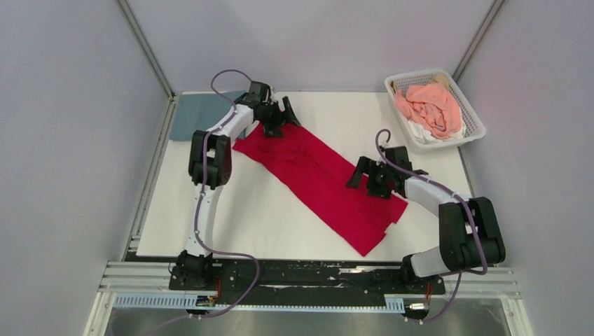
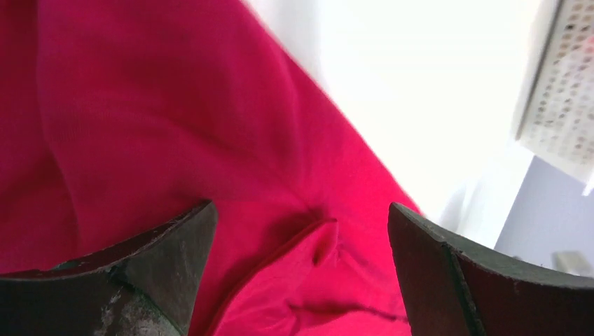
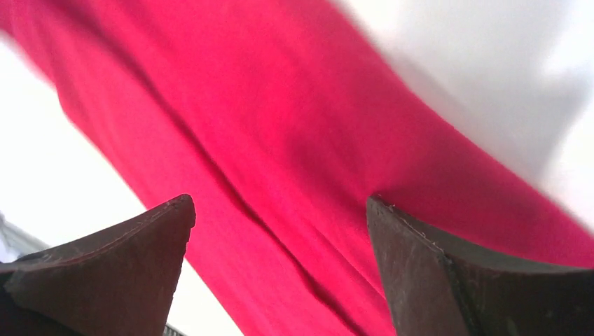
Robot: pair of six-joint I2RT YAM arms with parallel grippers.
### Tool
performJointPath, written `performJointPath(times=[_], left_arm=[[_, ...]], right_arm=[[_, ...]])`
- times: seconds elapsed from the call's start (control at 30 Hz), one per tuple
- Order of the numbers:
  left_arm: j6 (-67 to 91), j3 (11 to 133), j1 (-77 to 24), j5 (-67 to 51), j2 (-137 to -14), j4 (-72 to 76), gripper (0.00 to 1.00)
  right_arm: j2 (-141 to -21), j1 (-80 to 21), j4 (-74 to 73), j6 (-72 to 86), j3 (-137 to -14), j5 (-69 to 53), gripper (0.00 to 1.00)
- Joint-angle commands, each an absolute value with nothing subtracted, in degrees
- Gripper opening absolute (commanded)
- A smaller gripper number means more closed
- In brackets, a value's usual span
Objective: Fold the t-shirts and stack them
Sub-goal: Rotate the tshirt 90 degrees
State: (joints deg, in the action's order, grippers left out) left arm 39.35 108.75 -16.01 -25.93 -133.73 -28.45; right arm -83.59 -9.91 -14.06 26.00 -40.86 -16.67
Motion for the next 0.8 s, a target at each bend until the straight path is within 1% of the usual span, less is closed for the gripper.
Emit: performJointPath(times=[0.0, 0.03, 0.1, 0.17, 0.23, 0.3, 0.37, 0.47, 0.6, 0.77], left_arm=[[30.6, 132.7, -13.9, -34.7, -149.6, -42.4, 1.00], [30.8, 134.8, -13.7, -39.6, -151.3, -40.6, 1.00], [33.0, 138.8, -12.8, -43.8, -154.9, -37.8, 1.00], [34.4, 138.9, -11.9, -45.2, -155.9, -33.9, 1.00], [35.8, 138.1, -11.1, -45.7, -156.3, -30.2, 1.00], [37.0, 139.5, -10.8, -46.5, -157.3, -28.1, 1.00], [39.3, 142.3, -10.7, -47.6, -158.4, -25.6, 1.00], [44.5, 142.5, -10.8, -48.8, -159.1, -16.7, 1.00], [55.3, 144.0, -12.7, -53.0, -162.0, -6.1, 1.00], [53.2, 143.8, -18.2, -52.6, -161.2, -6.2, 1.00]], right_arm=[[-81.1, -15.3, -18.2, 27.2, -35.6, -29.8, 1.00], [-80.7, -18.3, -19.0, 27.2, -35.1, -30.9, 1.00], [-80.9, -24.9, -20.4, 27.4, -34.9, -34.4, 1.00], [-82.5, -32.1, -19.9, 28.3, -35.4, -37.3, 1.00], [-84.8, -38.6, -18.5, 29.3, -37.1, -36.4, 1.00], [-87.2, -43.0, -18.6, 29.9, -40.0, -34.7, 1.00], [-87.8, -46.1, -19.0, 30.6, -42.2, -33.2, 1.00], [-85.5, -48.7, -22.4, 31.2, -42.7, -28.8, 1.00], [-82.3, -50.4, -22.4, 31.7, -40.3, -31.3, 1.00], [-86.7, -52.7, -20.8, 31.1, -39.8, -31.1, 1.00]])
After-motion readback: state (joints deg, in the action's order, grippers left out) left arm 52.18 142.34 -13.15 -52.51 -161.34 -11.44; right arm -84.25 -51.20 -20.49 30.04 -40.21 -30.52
